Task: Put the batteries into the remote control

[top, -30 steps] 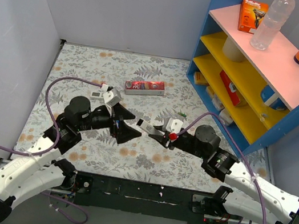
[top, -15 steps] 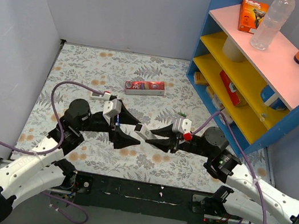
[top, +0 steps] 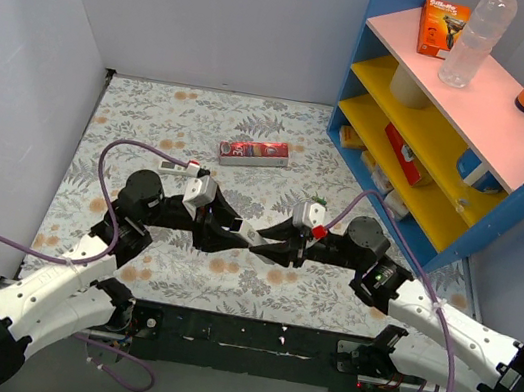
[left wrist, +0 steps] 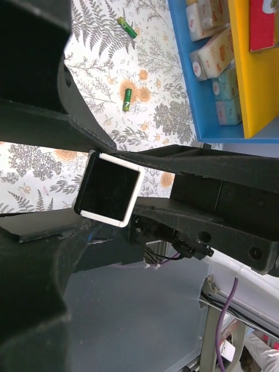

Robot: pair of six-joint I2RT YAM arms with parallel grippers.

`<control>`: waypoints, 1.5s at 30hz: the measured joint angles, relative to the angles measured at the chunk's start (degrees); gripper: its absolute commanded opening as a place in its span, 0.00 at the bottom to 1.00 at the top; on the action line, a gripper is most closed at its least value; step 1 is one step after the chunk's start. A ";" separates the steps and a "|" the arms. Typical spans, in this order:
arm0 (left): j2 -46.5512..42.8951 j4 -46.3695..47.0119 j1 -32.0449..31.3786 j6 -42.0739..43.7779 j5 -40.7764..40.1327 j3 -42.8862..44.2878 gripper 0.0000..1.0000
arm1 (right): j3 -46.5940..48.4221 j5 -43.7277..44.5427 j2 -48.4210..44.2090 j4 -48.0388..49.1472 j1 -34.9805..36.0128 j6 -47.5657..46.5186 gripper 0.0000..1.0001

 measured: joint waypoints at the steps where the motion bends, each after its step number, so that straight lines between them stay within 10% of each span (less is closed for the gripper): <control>1: -0.02 -0.11 -0.02 0.33 0.31 0.09 0.24 | 0.00 0.09 0.09 0.15 -0.17 0.13 0.01; 7: -0.24 -0.68 0.02 1.49 0.20 0.15 0.00 | 0.00 0.26 0.52 0.61 -0.28 1.18 0.01; 14: -0.48 -0.81 0.02 1.27 -0.22 0.13 0.00 | 0.04 0.48 0.55 0.76 -0.28 1.99 0.29; 30: -1.01 -2.49 0.02 0.96 -3.02 -0.04 0.00 | 1.57 1.79 1.66 0.44 -0.26 2.29 0.54; 45: -1.01 -3.41 0.02 1.20 -4.39 -0.04 0.00 | 1.66 3.06 2.05 0.09 -0.28 2.60 0.47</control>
